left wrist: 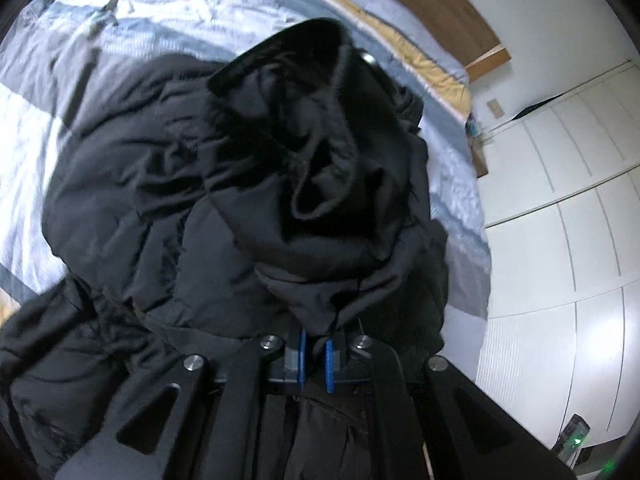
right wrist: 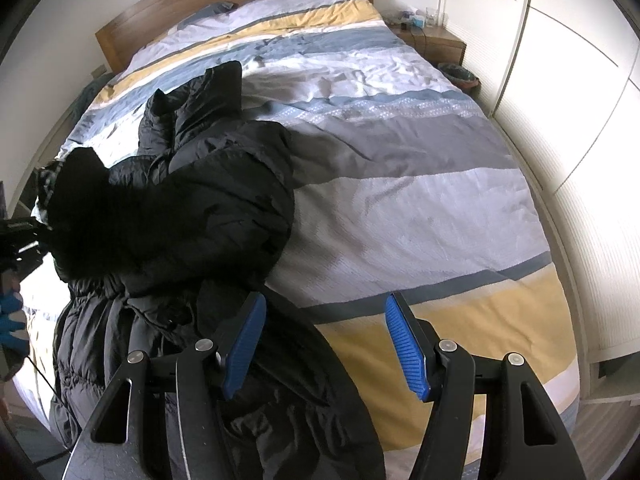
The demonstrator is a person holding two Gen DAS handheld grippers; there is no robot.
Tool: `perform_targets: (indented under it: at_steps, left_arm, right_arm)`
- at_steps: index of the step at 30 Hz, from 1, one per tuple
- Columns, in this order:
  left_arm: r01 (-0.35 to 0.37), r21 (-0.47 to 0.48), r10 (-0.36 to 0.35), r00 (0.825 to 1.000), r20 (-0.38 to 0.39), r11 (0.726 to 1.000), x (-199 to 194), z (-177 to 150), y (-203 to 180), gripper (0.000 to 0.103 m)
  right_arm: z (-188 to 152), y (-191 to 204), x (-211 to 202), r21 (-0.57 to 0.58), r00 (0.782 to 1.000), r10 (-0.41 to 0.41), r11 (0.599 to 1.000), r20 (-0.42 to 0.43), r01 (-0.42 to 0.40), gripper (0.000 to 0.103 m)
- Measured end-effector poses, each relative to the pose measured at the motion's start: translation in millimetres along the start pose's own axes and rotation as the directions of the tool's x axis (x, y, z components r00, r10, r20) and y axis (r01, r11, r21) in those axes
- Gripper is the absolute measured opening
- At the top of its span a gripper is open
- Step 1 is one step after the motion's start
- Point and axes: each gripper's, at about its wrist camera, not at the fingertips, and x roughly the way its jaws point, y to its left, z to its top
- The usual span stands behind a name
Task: Fold large clothes
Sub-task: 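Fold the held sleeve across the coat back toward the right tool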
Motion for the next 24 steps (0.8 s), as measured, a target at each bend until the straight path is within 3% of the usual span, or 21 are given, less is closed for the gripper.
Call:
perform_targets:
  at_steps: [10, 16, 20, 24]
  left_arm:
    - [-0.069, 0.029, 0.071, 0.995, -0.063, 0.997, 39, -8, -2, 0.01]
    - [0.015, 0.083, -0.004, 0.991, -0.134, 0.996, 50, -24, -10, 0.031]
    - [0.078, 0.146, -0.052, 0.984, -0.171, 0.986, 41, -36, -20, 0.031]
    - [0.039, 0.204, -0.011, 0.99, -0.138, 0.978, 18, -30, 0, 0.031]
  right_arm:
    - [-6, 8, 13, -0.028, 0.999, 0.012, 1.0, -0.032, -0.013, 0.062]
    - [-1, 39, 19, -0.079, 0.999, 0.034, 0.996, -0.034, -0.036, 0.062]
    - [6, 67, 20, -0.112, 0.998, 0.049, 0.992, -0.032, -0.052, 0.062]
    - [15, 101, 20, -0.145, 0.997, 0.081, 0.986, -0.02, -0.083, 0.062]
